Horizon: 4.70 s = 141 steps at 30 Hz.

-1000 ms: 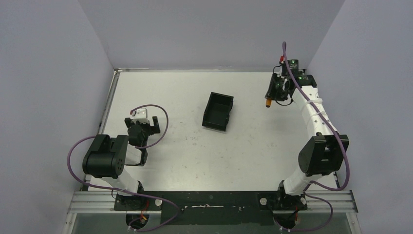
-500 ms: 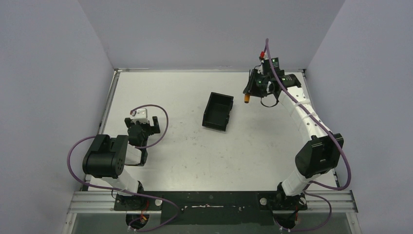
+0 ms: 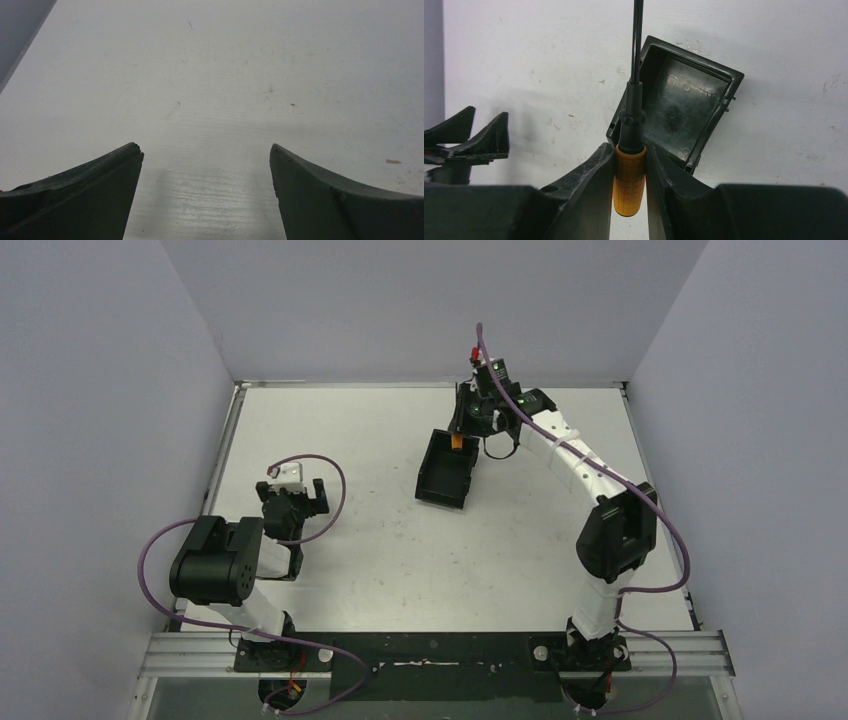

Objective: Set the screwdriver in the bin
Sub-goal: Place the screwdriver in the bin, then reset both arms

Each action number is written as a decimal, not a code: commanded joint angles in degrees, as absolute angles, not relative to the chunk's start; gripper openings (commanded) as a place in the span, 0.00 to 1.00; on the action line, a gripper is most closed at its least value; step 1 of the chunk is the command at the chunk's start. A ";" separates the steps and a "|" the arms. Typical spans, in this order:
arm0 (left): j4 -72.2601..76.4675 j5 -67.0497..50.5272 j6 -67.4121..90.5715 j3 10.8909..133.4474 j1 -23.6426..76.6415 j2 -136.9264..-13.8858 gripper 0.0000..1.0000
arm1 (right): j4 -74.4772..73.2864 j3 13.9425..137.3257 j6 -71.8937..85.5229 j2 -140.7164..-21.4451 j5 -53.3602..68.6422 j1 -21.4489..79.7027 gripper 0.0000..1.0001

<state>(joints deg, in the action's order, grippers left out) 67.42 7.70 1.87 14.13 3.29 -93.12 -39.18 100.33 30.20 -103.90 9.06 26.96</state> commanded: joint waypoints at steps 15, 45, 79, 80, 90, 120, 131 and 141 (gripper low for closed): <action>69.45 8.00 1.80 14.50 3.34 -92.20 0.97 | -32.60 96.51 21.31 -111.92 -0.57 32.09 0.09; 69.47 8.00 1.78 14.50 3.34 -92.20 0.97 | -27.87 87.96 18.71 -111.50 -1.86 34.71 0.16; 69.44 8.00 1.77 14.50 3.34 -92.26 0.97 | -27.83 88.54 18.81 -113.11 -3.29 34.85 0.37; 69.49 8.00 1.84 14.50 3.34 -92.25 0.97 | -27.78 88.70 18.85 -113.19 -3.31 34.87 0.37; 69.55 8.00 1.76 14.50 3.34 -92.25 0.97 | -28.95 91.82 20.13 -112.63 -4.98 35.37 0.37; 69.44 8.00 1.79 14.50 3.34 -92.25 0.97 | -41.23 100.73 20.99 -100.92 -17.59 33.91 1.00; 69.48 7.99 1.78 14.50 3.34 -92.29 0.97 | -42.15 93.74 13.93 -93.15 -11.55 22.17 1.00; 69.46 7.99 1.79 14.50 3.34 -92.22 0.97 | -44.30 89.37 6.00 -88.39 -8.74 14.08 1.00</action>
<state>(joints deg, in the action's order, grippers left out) 67.42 7.70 1.87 14.13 3.29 -93.12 -43.59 90.83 10.02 -92.18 -10.48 16.73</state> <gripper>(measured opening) 0.971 0.999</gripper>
